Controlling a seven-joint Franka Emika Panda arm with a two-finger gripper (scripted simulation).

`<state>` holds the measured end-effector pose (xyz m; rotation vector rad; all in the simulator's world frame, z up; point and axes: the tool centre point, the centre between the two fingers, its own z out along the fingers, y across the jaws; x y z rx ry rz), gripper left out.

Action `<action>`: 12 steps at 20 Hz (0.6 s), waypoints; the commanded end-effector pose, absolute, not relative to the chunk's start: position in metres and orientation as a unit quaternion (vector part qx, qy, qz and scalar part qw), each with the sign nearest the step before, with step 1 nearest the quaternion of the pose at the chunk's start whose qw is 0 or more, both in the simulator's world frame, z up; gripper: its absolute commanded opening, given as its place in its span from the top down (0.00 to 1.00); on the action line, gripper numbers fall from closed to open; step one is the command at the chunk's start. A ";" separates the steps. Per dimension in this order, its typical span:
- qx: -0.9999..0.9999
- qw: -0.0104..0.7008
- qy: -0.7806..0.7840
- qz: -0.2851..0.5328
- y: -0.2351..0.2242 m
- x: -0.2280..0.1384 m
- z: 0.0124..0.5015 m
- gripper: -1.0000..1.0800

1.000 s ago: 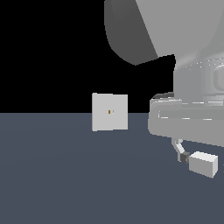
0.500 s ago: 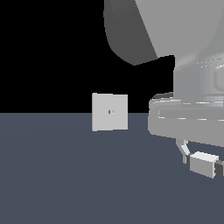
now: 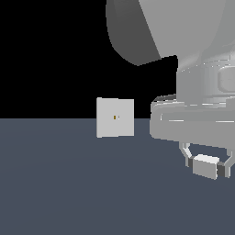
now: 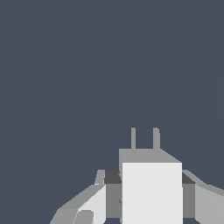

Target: Plug the charger into the wall socket.

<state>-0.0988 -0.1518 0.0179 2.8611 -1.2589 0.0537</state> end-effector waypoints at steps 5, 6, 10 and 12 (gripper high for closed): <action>0.946 0.007 -0.325 0.018 -0.138 -0.083 0.030 1.00; 0.951 0.007 -0.309 0.018 -0.135 -0.080 0.033 1.00; 0.972 0.006 -0.234 0.019 -0.119 -0.068 0.044 1.00; 0.981 0.005 -0.194 0.019 -0.110 -0.063 0.050 1.00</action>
